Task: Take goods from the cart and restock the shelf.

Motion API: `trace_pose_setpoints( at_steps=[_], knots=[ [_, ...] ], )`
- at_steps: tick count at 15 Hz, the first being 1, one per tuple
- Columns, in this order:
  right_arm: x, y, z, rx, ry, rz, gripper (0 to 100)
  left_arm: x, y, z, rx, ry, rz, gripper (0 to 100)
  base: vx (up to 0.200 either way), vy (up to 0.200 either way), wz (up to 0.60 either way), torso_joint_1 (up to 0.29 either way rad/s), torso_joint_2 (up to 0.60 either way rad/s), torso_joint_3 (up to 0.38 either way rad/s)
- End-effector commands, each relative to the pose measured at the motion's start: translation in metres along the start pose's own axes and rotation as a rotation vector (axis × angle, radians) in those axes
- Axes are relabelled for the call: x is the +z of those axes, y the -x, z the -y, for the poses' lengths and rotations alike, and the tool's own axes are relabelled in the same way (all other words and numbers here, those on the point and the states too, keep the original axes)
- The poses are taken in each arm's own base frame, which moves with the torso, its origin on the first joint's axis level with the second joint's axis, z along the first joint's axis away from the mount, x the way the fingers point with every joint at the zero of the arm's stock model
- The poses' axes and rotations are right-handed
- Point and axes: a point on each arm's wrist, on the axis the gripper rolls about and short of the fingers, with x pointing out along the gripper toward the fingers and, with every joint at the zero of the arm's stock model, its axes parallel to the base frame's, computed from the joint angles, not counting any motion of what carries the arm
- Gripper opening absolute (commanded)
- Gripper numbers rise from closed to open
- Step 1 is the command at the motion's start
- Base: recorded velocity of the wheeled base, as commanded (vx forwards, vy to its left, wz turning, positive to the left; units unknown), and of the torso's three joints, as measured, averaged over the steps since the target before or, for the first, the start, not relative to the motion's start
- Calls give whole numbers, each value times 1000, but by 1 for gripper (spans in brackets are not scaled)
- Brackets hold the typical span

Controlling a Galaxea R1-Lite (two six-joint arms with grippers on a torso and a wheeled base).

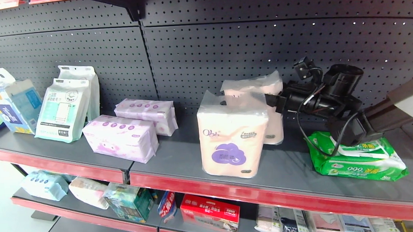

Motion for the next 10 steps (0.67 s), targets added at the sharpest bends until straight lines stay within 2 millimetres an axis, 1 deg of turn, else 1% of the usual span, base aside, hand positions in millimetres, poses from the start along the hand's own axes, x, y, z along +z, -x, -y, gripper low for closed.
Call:
trace_pose_setpoints(
  at_steps=[1,7,10],
  knots=[
    [-5,0,2,22,0,-1,0,0,0,0,1,0,-1,100,0,0,0,0,0,0],
    [-17,-1,6,26,1,3,0,0,0,0,1,0,-1,100,0,0,0,0,0,0],
    [-18,-5,6,33,-10,6,0,0,0,0,0,0,-1,100,0,0,0,0,0,0]
  ],
)
